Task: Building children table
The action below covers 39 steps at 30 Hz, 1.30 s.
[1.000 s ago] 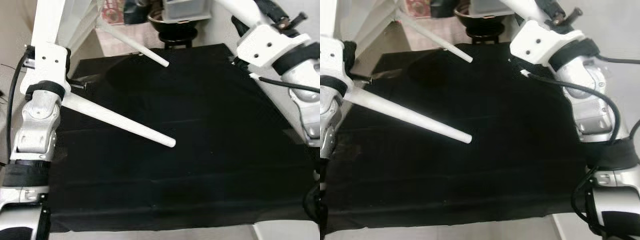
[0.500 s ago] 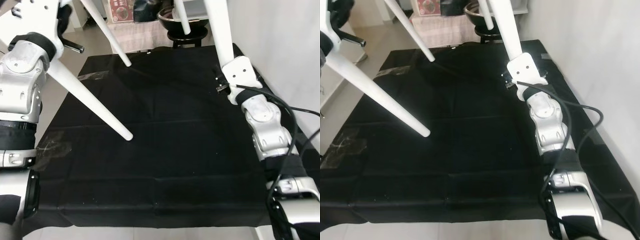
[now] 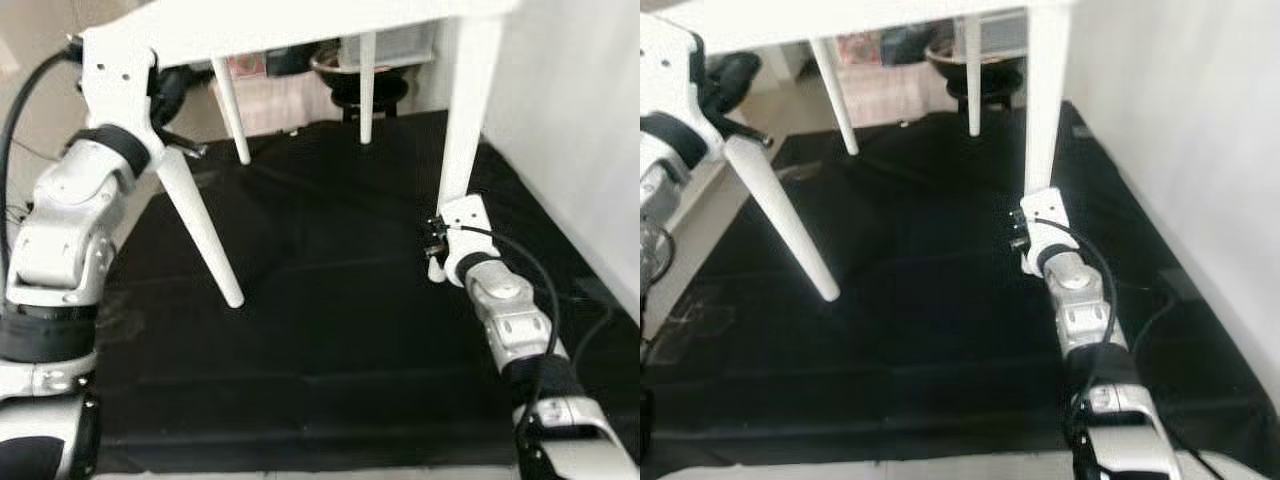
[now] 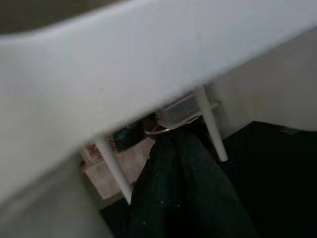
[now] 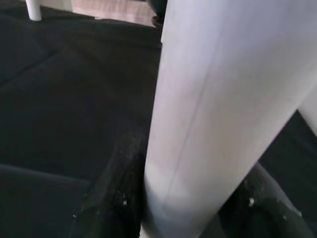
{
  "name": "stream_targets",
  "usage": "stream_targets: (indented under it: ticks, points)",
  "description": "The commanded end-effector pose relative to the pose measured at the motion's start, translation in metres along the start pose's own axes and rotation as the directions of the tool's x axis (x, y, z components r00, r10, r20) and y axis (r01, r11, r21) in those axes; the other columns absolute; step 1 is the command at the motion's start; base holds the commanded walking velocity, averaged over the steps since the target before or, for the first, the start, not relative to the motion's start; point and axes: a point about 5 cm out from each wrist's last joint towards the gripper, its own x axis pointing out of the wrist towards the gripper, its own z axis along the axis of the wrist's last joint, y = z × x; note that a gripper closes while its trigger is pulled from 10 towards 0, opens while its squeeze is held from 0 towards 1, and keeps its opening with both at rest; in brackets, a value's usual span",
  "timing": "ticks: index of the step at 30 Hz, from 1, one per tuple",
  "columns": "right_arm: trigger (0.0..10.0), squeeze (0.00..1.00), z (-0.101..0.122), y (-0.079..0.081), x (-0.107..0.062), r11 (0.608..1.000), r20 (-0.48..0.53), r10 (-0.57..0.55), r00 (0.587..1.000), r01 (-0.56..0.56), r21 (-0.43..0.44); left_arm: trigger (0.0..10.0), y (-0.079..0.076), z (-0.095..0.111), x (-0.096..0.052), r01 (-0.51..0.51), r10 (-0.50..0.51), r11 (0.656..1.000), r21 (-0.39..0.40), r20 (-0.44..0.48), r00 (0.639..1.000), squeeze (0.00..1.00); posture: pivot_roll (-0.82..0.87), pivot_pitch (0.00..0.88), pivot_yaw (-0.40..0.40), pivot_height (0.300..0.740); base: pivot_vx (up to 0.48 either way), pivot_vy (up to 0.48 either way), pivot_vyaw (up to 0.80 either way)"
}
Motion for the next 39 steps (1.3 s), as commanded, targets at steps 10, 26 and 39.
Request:
stream_targets:
  ticks: [10,26,39]
  points:
    - [10.0,1.0,-0.061,0.027,-0.011,0.998,-0.212,0.037,0.977,-0.027,0.049,10.0,-0.027,-0.021,-0.02,0.059,-0.066,0.992,-0.109,-0.066,0.996,1.0,-0.05,0.113,0.079,0.74,0.0,0.0,0.0]
    - [10.0,1.0,-0.026,0.036,-0.071,0.993,0.102,0.101,0.99,-0.106,0.047,10.0,-0.073,-0.076,-0.11,0.027,-0.099,0.975,-0.223,-0.319,0.943,1.0,-0.08,0.135,0.083,0.74,0.0,0.0,0.0]
    - [10.0,0.0,0.01,0.072,-0.102,0.956,0.359,0.241,0.902,-0.284,0.072,10.0,-0.091,-0.109,-0.175,-0.153,0.1,0.986,-0.061,-0.517,0.85,0.0,-0.09,0.113,0.079,0.74,0.0,0.0,0.0]
